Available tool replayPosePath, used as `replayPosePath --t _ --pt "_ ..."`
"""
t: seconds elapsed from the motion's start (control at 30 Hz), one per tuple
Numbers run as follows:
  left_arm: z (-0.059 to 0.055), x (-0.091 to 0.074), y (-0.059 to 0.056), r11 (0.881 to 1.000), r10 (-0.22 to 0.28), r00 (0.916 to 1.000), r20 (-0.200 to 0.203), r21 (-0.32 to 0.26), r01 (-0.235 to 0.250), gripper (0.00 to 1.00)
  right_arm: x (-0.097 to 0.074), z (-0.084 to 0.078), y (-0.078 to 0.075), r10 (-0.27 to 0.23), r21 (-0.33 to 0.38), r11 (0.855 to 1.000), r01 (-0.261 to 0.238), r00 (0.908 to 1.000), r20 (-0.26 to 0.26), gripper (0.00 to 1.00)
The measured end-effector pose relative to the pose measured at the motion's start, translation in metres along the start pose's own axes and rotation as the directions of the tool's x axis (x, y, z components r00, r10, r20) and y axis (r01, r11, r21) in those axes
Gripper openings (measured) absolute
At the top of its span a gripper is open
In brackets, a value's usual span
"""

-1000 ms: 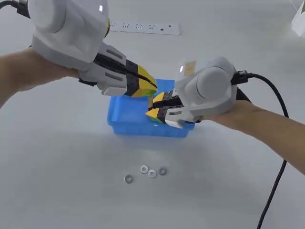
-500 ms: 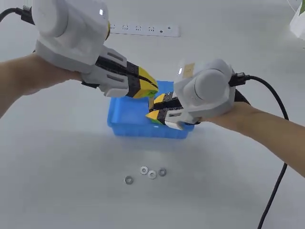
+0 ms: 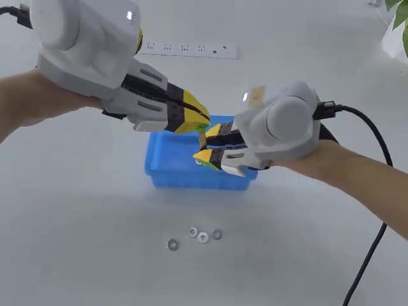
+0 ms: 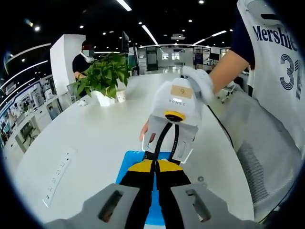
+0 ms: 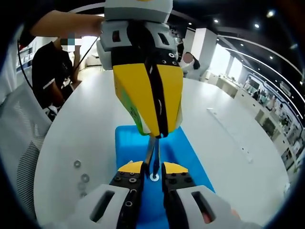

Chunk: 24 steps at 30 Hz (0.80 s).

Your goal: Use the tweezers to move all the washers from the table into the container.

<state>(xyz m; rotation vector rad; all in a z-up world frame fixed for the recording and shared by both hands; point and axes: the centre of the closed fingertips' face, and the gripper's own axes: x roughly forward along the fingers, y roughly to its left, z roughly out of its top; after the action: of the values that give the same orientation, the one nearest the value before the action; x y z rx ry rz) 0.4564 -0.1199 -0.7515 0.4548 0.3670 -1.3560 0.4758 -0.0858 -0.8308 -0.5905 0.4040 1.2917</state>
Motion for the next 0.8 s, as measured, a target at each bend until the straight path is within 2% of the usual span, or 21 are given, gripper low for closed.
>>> replayPosePath --t 0.13,0.17,0.2,0.23,0.37,0.47,0.67,0.8 --pt "0.007 -0.006 -0.005 0.999 0.008 1.0 -0.003 0.032 -0.008 0.05 -0.008 0.009 0.003 -0.011 -0.01 1.0 0.012 0.9998 0.017 0.15" --pt "0.008 -0.007 -0.003 0.999 0.009 0.9999 -0.004 0.036 -0.009 0.05 -0.011 0.013 0.003 -0.015 -0.011 1.0 0.015 0.9995 0.027 0.15" --pt "0.006 -0.007 0.004 0.999 0.01 0.9999 -0.006 0.047 -0.01 0.05 -0.013 0.015 0.004 -0.017 -0.012 1.0 0.017 0.9994 0.031 0.15" --pt "0.008 -0.009 0.002 0.999 0.008 0.9999 -0.006 0.054 -0.008 0.05 -0.015 0.017 0.005 -0.019 -0.017 1.0 0.019 0.9992 0.035 0.15" --pt "0.017 -0.016 -0.01 0.997 0.003 1.0 -0.003 0.081 -0.003 0.05 -0.022 0.03 0.015 -0.014 -0.061 0.998 0.017 0.9985 0.053 0.15" --pt "0.017 -0.021 -0.019 0.995 0.003 0.9999 -0.012 0.098 -0.002 0.05 -0.028 0.038 0.023 -0.01 -0.065 0.998 0.014 0.9979 0.065 0.15" --pt "0.016 -0.03 -0.038 0.994 0.007 0.9997 -0.021 0.109 -0.005 0.05 -0.034 0.039 0.041 0.005 -0.078 0.997 -0.001 0.9986 0.052 0.15" --pt "0.016 -0.034 -0.049 0.994 0.01 0.9999 -0.014 0.107 -0.008 0.05 -0.037 0.038 0.052 0.019 -0.071 0.997 -0.015 0.9986 0.049 0.15"
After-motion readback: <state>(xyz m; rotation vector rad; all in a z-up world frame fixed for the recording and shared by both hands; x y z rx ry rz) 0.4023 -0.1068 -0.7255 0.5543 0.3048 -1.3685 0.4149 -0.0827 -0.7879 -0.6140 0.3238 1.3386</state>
